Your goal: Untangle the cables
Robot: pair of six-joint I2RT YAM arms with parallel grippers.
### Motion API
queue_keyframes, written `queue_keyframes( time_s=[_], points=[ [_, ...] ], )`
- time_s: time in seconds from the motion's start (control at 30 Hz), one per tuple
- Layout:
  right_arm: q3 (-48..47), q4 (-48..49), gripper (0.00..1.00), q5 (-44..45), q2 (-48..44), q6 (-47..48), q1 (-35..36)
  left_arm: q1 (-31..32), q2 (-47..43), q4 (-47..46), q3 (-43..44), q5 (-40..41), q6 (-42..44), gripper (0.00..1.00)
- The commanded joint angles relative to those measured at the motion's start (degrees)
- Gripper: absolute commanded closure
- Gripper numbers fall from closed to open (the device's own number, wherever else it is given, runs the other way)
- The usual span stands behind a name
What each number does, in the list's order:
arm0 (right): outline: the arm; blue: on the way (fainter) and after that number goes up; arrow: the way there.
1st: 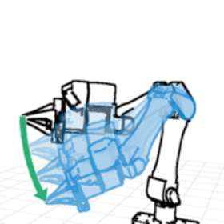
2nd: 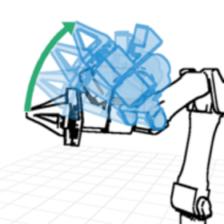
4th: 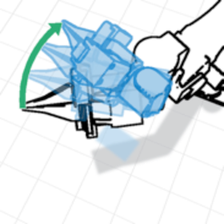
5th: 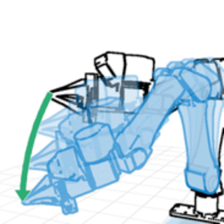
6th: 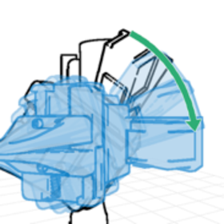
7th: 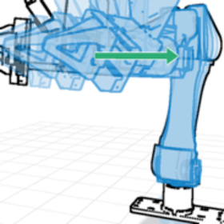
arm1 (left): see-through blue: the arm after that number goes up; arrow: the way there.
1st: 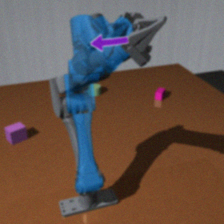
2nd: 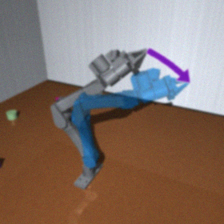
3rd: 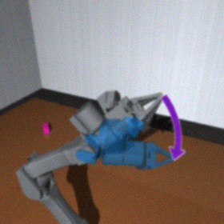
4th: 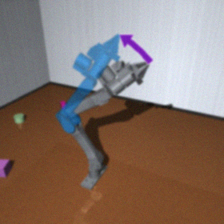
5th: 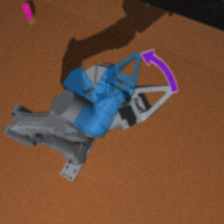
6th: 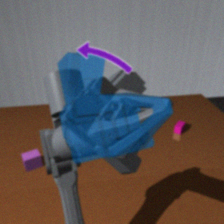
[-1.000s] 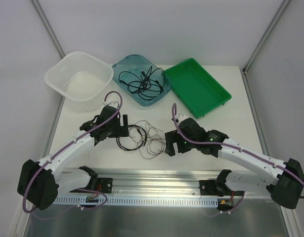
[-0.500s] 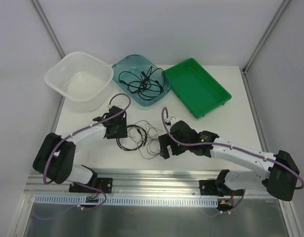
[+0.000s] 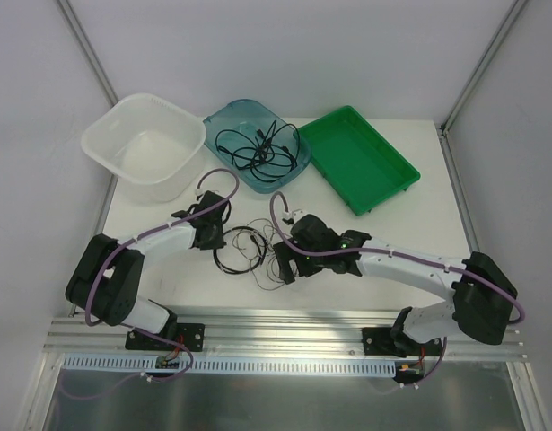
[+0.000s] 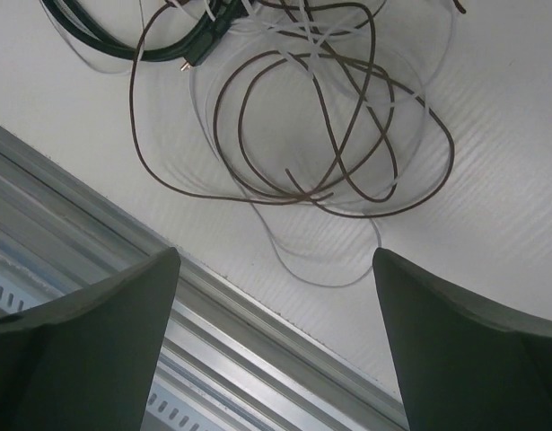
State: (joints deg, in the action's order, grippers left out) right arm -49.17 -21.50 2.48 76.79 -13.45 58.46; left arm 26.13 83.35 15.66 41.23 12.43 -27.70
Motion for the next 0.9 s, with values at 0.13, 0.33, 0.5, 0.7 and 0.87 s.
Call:
queue_keyframes(
  time_s=[0.13,0.33,0.5,0.7,0.87],
  points=[
    [-7.78,2.34,0.07,-2.04,10.82,-0.16,0.43,-0.2,0.94,-0.1,-0.27,-0.38,-1.04,1.0],
    [-11.83,-0.56,0.08,-1.6,20.14,-2.54,0.43,-0.2,-4.77,1.65,-0.63,-1.17,-0.6,1.0],
    [-13.5,-3.55,0.22,0.68,23.31,-3.77,0.34,-0.29,-13.45,5.77,1.04,-1.35,-0.07,1.0],
    [-12.71,-4.7,0.5,1.82,23.32,-5.79,-1.15,-0.38,-22.34,12.97,5.96,0.14,1.33,1.0],
    [-8.58,-5.22,0.9,2.7,19.72,-6.67,-4.49,-1.87,-27.62,17.91,10.27,2.86,3.35,1.0]
  ],
)
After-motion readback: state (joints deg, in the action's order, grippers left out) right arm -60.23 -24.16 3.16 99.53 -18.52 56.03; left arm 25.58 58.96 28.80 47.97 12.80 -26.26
